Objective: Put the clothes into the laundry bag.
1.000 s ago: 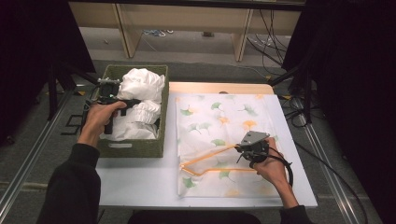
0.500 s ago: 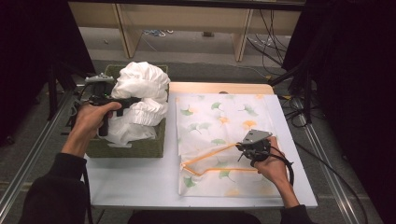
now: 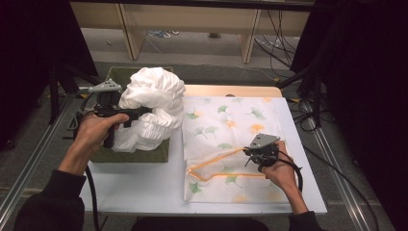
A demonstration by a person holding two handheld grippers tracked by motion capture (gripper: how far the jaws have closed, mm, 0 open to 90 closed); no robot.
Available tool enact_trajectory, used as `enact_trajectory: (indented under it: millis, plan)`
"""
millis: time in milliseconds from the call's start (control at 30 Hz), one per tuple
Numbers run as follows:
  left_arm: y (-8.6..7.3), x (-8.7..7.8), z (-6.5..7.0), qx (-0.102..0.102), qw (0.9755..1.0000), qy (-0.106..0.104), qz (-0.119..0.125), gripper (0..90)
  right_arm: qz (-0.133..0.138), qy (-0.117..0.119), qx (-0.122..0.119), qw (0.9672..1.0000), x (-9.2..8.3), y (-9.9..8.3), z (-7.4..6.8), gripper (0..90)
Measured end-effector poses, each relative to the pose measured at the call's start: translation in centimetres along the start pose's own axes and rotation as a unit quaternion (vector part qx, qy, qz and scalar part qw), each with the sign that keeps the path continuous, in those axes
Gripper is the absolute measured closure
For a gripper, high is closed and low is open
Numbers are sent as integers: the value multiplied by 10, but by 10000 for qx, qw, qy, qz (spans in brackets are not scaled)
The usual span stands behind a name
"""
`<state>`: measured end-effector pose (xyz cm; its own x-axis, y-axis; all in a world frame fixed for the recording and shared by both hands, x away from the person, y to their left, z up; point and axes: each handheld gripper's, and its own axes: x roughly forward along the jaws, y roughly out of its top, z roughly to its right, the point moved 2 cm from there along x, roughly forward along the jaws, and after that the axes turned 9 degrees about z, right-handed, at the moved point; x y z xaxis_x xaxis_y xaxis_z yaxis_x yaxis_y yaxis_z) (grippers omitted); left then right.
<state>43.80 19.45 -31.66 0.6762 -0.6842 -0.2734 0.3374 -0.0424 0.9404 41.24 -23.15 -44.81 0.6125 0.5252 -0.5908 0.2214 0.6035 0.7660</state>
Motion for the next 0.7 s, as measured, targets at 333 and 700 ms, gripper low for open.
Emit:
enact_trajectory:
  millis: [333, 700]
  plan:
    - [7, -5, 29, 270, 9991, -329, 60, 579, 11, -25, -2, 10000, -1, 0, 2, 899]
    - [0, -4, 72, 625, 9956, -700, 29, 580, 46, -65, -94, 9999, -4, 3, 7, 899]
